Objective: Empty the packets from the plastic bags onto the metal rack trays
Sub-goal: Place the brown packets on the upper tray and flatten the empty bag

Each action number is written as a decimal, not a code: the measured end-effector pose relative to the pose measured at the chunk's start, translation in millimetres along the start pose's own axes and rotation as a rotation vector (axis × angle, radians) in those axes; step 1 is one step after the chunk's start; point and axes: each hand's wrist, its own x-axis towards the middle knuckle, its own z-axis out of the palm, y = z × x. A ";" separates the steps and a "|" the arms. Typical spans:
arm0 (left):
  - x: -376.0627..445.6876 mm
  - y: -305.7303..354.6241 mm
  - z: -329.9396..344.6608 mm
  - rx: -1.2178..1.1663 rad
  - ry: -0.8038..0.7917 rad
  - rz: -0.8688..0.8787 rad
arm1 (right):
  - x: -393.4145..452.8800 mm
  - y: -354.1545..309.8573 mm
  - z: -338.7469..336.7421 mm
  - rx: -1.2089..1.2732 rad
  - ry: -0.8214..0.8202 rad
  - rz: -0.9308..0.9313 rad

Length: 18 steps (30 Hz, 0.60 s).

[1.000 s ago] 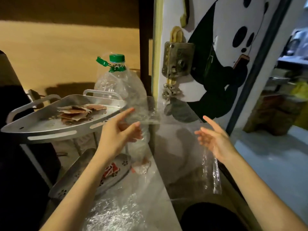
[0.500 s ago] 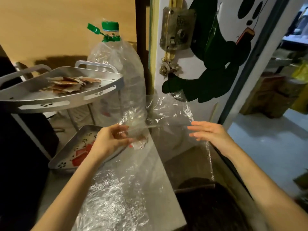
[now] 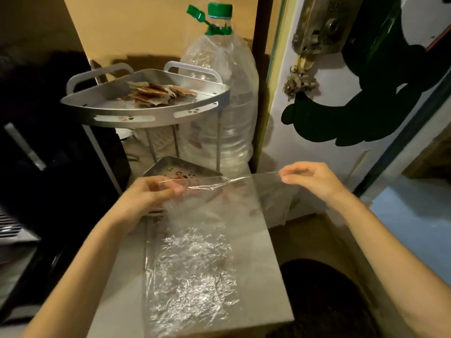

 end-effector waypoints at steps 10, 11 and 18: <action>-18.9 -39.1 -33.6 -0.111 0.206 -0.154 | 33.6 -5.8 73.3 0.084 -0.128 0.038; -20.1 -46.4 -35.3 -0.097 0.234 -0.192 | 36.6 -1.2 81.5 0.076 -0.136 0.048; -37.4 -95.2 -31.3 0.259 0.067 -0.507 | 64.4 39.8 149.1 -0.068 -0.219 0.101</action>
